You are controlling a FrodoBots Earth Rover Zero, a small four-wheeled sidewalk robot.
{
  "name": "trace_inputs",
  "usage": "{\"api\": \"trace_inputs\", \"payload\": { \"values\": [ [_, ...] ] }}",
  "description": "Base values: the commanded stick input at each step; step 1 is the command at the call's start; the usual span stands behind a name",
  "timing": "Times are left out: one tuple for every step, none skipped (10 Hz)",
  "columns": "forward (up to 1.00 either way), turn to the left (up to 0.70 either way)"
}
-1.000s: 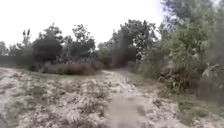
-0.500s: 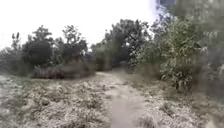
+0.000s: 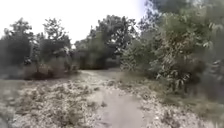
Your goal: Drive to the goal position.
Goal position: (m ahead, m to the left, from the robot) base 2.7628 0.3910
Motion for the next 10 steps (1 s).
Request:
{"api": "trace_inputs", "payload": {
  "values": [
    [0.7,0.0],
    [0.7,0.0],
    [0.7,0.0],
    [0.7,0.0],
    [0.7,0.0],
    [0.7,0.0],
    [0.7,0.0],
    [0.7,0.0],
    [0.7,0.0],
    [0.7,0.0]
  ]
}}
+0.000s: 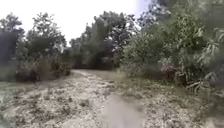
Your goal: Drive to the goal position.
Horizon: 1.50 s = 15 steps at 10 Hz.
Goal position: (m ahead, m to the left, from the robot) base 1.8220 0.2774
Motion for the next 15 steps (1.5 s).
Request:
{"api": "trace_inputs", "payload": {
  "values": [
    [0.7,0.0],
    [0.7,0.0],
    [0.7,0.0],
    [0.7,0.0],
    [0.7,0.0],
    [0.7,0.0],
    [0.7,0.0],
    [0.7,0.02],
    [0.7,0.12],
    [0.7,0.2],
    [0.7,0.29],
    [0.7,0.35],
    [0.7,0.35],
    [0.7,0.35],
    [0.7,0.35]
  ]
}}
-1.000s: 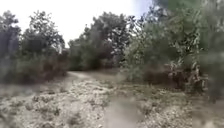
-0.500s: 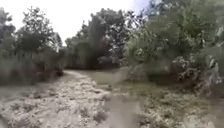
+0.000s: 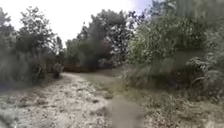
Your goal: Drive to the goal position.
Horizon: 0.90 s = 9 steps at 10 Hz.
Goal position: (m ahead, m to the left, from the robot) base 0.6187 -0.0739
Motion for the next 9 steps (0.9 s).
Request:
{"api": "trace_inputs", "payload": {
  "values": [
    [0.7,0.35],
    [0.7,0.35],
    [0.7,0.33],
    [0.7,0.0],
    [0.7,0.0],
    [0.7,0.0],
    [0.7,0.0],
    [0.7,0.0],
    [0.7,0.0]
  ]
}}
